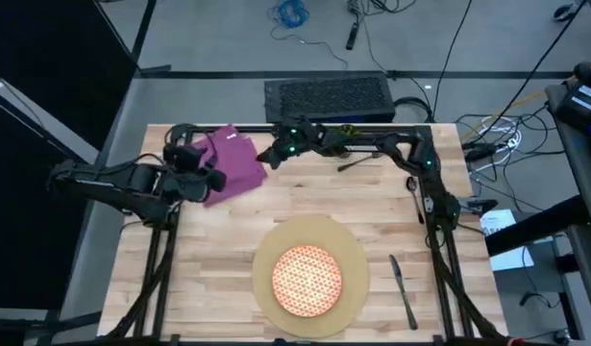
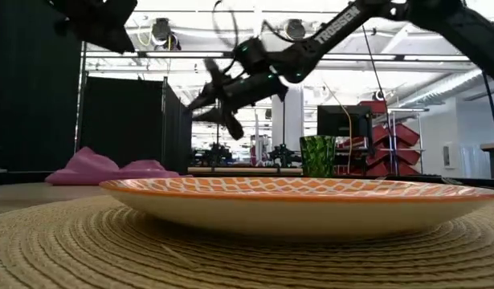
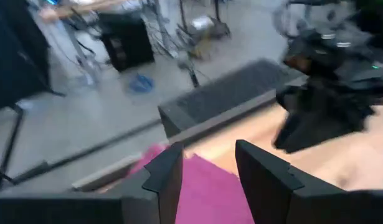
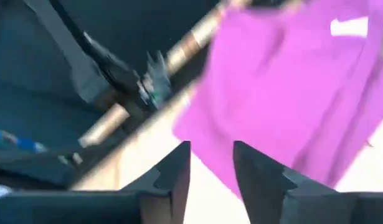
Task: Set table place
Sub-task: Fold the purple table napkin
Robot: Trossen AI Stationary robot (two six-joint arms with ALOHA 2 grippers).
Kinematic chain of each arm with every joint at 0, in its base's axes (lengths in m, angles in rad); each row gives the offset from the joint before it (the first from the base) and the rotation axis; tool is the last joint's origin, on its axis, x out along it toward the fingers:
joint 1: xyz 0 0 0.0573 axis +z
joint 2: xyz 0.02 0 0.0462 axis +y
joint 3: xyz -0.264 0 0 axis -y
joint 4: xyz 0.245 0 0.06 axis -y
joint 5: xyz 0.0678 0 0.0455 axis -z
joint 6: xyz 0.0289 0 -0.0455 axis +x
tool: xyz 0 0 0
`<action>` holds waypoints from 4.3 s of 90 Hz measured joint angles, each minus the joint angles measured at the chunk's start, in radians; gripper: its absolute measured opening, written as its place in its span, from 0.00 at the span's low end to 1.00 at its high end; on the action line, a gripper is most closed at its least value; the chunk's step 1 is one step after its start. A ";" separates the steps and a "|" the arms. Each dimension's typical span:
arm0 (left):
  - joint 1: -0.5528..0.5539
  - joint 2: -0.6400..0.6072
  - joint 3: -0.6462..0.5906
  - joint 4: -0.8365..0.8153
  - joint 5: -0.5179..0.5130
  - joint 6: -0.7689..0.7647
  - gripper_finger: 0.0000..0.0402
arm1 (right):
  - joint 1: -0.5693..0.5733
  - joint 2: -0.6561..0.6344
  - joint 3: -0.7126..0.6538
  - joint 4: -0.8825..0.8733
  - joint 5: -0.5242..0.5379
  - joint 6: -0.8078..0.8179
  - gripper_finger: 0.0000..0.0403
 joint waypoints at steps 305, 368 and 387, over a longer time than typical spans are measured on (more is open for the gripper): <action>-0.038 -0.174 -0.055 0.222 -0.089 0.351 0.00 | -0.010 -0.069 -0.128 -0.171 0.162 -0.036 0.41; -0.039 -0.173 -0.055 0.252 -0.041 0.349 0.00 | 0.074 -0.030 -0.131 -0.328 0.298 -0.038 0.41; -0.039 -0.173 -0.055 0.251 -0.038 0.350 0.00 | 0.101 -0.030 -0.132 -0.375 0.293 -0.007 0.41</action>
